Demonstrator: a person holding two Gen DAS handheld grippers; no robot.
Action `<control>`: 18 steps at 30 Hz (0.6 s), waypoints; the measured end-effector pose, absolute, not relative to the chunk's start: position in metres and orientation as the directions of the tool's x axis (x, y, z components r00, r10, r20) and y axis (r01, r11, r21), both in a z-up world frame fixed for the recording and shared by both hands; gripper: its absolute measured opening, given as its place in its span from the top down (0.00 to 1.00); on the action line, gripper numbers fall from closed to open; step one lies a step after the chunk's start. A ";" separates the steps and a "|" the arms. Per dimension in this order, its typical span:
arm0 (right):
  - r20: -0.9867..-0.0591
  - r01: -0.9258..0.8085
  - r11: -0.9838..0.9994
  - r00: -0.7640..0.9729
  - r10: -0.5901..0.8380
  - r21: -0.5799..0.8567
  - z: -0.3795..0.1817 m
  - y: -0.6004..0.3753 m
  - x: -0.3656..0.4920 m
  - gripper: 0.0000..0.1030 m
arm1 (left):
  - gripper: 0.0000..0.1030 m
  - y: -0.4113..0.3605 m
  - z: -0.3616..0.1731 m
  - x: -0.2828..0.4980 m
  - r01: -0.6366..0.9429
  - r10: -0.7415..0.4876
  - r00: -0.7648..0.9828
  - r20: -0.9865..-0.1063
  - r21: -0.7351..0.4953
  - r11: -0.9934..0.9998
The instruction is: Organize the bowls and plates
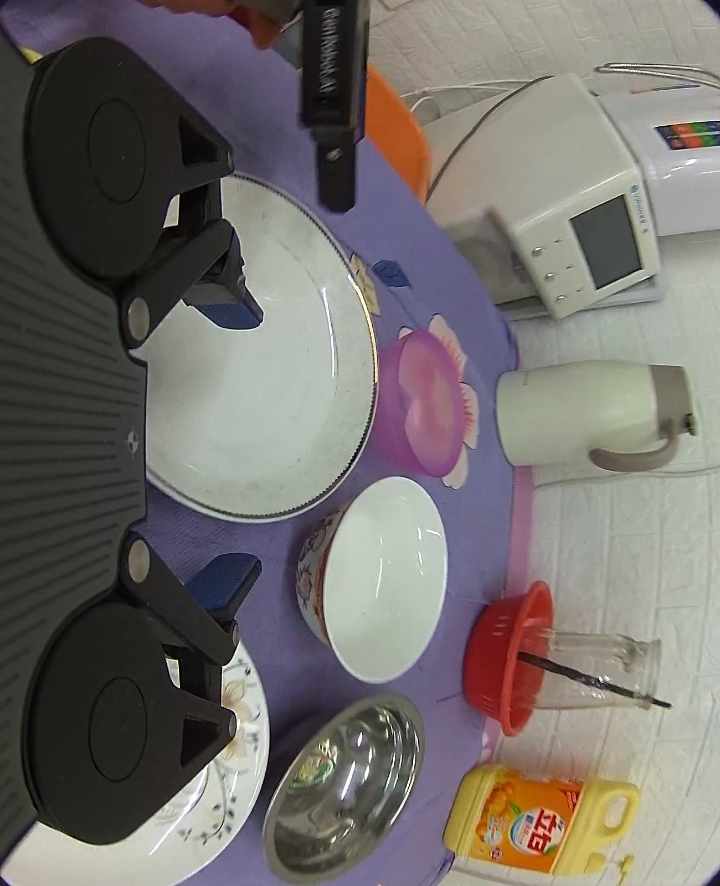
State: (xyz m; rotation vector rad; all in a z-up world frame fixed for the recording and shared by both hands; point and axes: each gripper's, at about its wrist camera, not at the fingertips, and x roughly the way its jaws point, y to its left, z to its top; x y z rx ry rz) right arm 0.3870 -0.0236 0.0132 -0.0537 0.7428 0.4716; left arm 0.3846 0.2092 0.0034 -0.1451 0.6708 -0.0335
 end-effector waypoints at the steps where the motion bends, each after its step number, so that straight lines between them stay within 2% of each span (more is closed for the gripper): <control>1: -0.671 -0.436 0.893 0.630 0.392 0.113 0.010 -0.021 0.390 0.00 | 0.26 0.205 0.001 0.389 -0.007 -0.078 0.781 -0.620 -0.135 0.991; 4: -0.699 -0.428 0.897 0.607 0.378 0.112 -0.002 -0.018 0.396 0.00 | 0.26 0.192 -0.008 0.399 0.019 -0.085 0.770 -0.633 -0.111 0.994; 11: -0.707 -0.448 0.893 0.620 0.341 0.038 -0.008 -0.009 0.397 0.00 | 0.27 0.176 -0.026 0.407 0.043 -0.083 0.746 -0.661 -0.076 0.996; 18: -0.709 -0.460 0.887 0.616 0.344 0.031 -0.008 -0.004 0.398 0.00 | 0.27 0.183 -0.026 0.402 0.025 -0.063 0.748 -0.661 -0.066 0.997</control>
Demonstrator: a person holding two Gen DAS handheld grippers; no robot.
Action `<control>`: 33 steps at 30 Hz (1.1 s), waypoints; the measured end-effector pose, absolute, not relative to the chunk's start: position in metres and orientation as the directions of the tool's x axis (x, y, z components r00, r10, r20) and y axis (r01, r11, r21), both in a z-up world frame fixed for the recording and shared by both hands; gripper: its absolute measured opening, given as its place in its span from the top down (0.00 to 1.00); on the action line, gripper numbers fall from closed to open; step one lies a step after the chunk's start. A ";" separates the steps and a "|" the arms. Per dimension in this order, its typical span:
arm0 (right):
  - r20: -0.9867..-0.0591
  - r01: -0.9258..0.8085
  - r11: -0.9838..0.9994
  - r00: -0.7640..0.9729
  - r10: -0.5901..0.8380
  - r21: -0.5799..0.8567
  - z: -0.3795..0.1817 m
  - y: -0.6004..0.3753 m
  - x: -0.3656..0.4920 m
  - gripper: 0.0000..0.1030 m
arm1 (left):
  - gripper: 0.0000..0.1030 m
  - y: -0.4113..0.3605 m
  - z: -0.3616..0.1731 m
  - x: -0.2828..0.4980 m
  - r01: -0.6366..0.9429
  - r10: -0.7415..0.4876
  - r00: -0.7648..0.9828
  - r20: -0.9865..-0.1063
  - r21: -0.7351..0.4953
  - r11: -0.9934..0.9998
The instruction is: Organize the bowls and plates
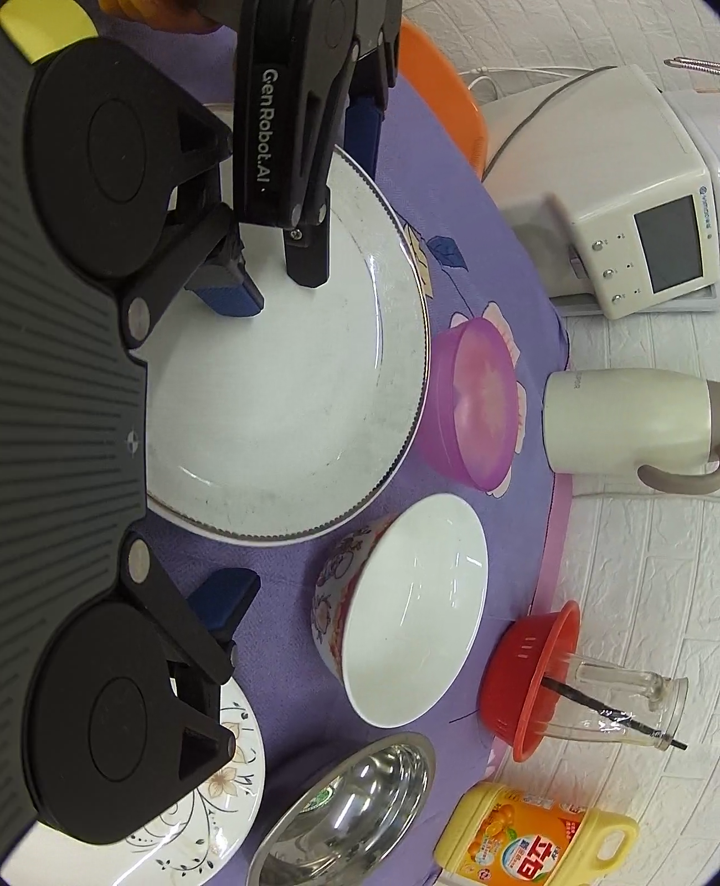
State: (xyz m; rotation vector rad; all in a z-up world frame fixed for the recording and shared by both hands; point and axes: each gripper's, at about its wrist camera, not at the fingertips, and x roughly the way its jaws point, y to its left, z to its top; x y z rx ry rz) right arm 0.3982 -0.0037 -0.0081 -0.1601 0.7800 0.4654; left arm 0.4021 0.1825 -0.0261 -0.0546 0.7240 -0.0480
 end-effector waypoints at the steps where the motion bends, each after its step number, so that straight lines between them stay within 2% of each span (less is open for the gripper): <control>1: -0.712 -0.471 0.881 0.602 0.362 0.049 -0.008 -0.002 0.398 0.00 | 0.28 0.185 -0.025 0.401 0.020 -0.061 0.749 -0.660 -0.069 0.997; 3: -0.722 -0.470 0.878 0.577 0.382 0.090 -0.008 0.000 0.400 0.00 | 0.28 0.190 -0.025 0.397 0.024 -0.069 0.746 -0.662 -0.077 0.997; 11: -0.727 -0.545 0.834 0.538 0.428 0.087 -0.008 0.011 0.395 0.00 | 0.29 0.194 -0.022 0.384 0.039 -0.085 0.754 -0.652 -0.084 0.996; 22: -0.722 -0.535 0.839 0.543 0.430 0.097 -0.011 -0.002 0.389 0.00 | 0.31 0.186 -0.029 0.389 0.049 -0.087 0.762 -0.642 -0.076 0.996; 24: -0.722 -0.536 0.839 0.542 0.430 0.096 -0.011 0.000 0.390 0.00 | 0.35 0.183 -0.029 0.389 0.045 -0.085 0.764 -0.639 -0.078 0.996; 25: -0.722 -0.540 0.836 0.542 0.430 0.093 -0.012 0.002 0.391 0.00 | 0.40 0.180 -0.029 0.388 0.053 -0.096 0.765 -0.637 -0.086 0.995; 28: -0.730 -0.557 0.826 0.528 0.434 0.089 -0.011 0.011 0.391 0.00 | 0.43 0.177 -0.026 0.391 0.029 -0.086 0.750 -0.656 -0.098 0.995; 29: -0.736 -0.543 0.835 0.527 0.425 0.093 -0.010 0.013 0.392 0.00 | 0.50 0.178 -0.024 0.391 0.021 -0.095 0.740 -0.666 -0.117 0.993; 33: -0.727 -0.518 0.849 0.543 0.420 0.104 0.001 0.011 0.385 0.00 | 0.50 0.175 -0.007 0.383 0.016 -0.077 0.758 -0.648 -0.099 0.995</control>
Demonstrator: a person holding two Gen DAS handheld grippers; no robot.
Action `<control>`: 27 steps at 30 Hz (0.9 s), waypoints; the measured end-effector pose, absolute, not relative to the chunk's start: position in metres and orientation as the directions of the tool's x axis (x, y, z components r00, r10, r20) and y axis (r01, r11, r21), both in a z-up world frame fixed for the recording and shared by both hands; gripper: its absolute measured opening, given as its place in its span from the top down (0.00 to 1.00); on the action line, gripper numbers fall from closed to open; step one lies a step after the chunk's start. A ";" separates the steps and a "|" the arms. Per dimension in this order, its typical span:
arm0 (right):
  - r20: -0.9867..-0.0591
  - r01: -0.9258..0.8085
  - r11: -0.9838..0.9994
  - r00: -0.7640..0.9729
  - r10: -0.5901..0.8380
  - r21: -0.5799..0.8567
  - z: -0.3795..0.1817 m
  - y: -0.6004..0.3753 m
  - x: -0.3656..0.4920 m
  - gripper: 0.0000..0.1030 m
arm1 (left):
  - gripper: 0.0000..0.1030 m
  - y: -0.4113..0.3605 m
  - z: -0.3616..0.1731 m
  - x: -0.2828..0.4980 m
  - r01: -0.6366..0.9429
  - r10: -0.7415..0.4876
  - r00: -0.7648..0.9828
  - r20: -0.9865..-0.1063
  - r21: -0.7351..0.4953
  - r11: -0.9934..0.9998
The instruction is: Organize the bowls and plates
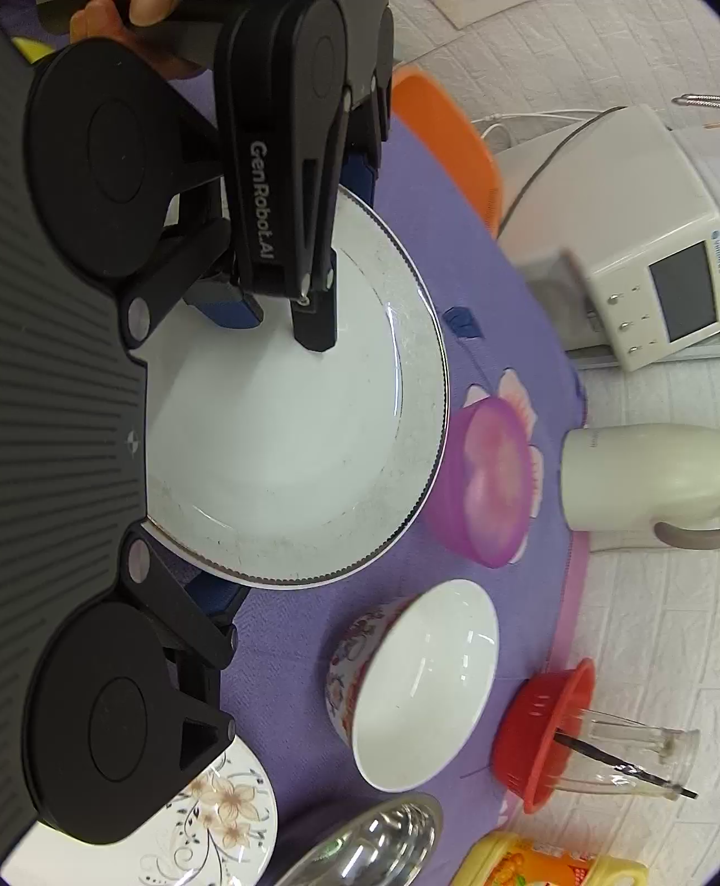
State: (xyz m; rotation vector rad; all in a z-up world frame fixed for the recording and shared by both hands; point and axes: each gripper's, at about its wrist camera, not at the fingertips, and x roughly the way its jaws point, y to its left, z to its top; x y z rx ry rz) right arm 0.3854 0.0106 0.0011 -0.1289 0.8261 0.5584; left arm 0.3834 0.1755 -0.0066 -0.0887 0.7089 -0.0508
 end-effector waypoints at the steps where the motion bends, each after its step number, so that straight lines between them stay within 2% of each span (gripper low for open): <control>1: -0.720 -0.522 0.847 0.550 0.424 0.100 0.006 0.010 0.381 0.00 | 0.51 0.175 -0.001 0.381 0.013 -0.076 0.762 -0.643 -0.102 0.995; 10: -0.669 -0.498 0.860 0.602 0.435 0.111 0.039 -0.005 0.337 0.00 | 0.51 0.165 0.025 0.327 0.024 -0.085 0.792 -0.604 -0.108 0.994; 27: -0.654 -0.469 0.872 0.616 0.438 0.142 0.026 -0.043 0.212 0.00 | 0.51 0.130 -0.002 0.197 0.040 -0.113 0.794 -0.597 -0.134 0.990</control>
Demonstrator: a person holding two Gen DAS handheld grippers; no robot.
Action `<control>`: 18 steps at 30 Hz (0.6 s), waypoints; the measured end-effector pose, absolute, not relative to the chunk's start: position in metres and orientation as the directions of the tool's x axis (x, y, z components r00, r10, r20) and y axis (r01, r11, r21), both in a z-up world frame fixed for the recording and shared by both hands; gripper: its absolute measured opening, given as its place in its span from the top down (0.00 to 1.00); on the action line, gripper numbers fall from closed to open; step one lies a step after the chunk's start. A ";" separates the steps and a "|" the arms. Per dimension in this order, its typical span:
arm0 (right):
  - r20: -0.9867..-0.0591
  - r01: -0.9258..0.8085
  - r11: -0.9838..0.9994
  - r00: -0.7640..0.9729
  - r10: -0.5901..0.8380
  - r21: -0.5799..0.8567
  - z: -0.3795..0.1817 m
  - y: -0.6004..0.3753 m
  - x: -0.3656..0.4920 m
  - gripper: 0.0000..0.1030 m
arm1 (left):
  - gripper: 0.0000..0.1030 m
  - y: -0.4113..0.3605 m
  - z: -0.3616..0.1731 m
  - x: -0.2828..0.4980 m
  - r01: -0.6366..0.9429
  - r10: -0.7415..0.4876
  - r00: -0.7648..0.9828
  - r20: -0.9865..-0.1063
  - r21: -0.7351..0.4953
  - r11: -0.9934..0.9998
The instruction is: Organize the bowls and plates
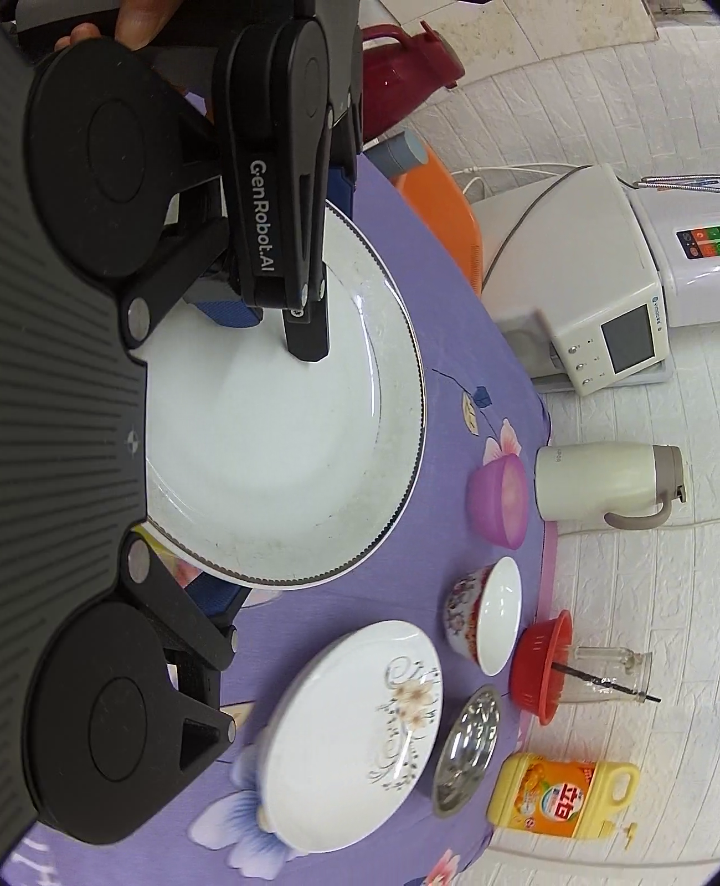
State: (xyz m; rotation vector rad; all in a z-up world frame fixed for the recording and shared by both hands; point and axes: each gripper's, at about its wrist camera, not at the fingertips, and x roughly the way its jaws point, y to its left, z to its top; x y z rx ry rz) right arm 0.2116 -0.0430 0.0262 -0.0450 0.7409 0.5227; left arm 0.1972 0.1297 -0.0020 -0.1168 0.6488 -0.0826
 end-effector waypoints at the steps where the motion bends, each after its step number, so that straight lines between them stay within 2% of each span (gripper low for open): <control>1: -0.651 -0.467 0.872 0.618 0.440 0.145 0.025 -0.044 0.208 0.00 | 0.51 0.129 -0.004 0.195 0.041 -0.114 0.794 -0.597 -0.134 0.990; 6: -0.651 -0.454 0.877 0.621 0.437 0.156 0.012 -0.045 0.200 0.00 | 0.51 0.130 -0.016 0.195 0.032 -0.123 0.783 -0.610 -0.159 0.987; 12: -0.634 -0.466 0.881 0.660 0.403 0.075 0.006 -0.039 0.196 0.00 | 0.49 0.139 -0.030 0.199 0.030 -0.162 0.773 -0.613 -0.220 0.975; 14: -0.633 -0.466 0.883 0.666 0.394 0.059 0.003 -0.039 0.196 0.00 | 0.49 0.136 -0.029 0.197 0.041 -0.137 0.793 -0.594 -0.172 0.984; 18: -0.641 -0.460 0.884 0.655 0.400 0.082 0.001 -0.043 0.202 0.00 | 0.41 0.132 -0.022 0.193 0.045 -0.107 0.824 -0.556 -0.124 0.991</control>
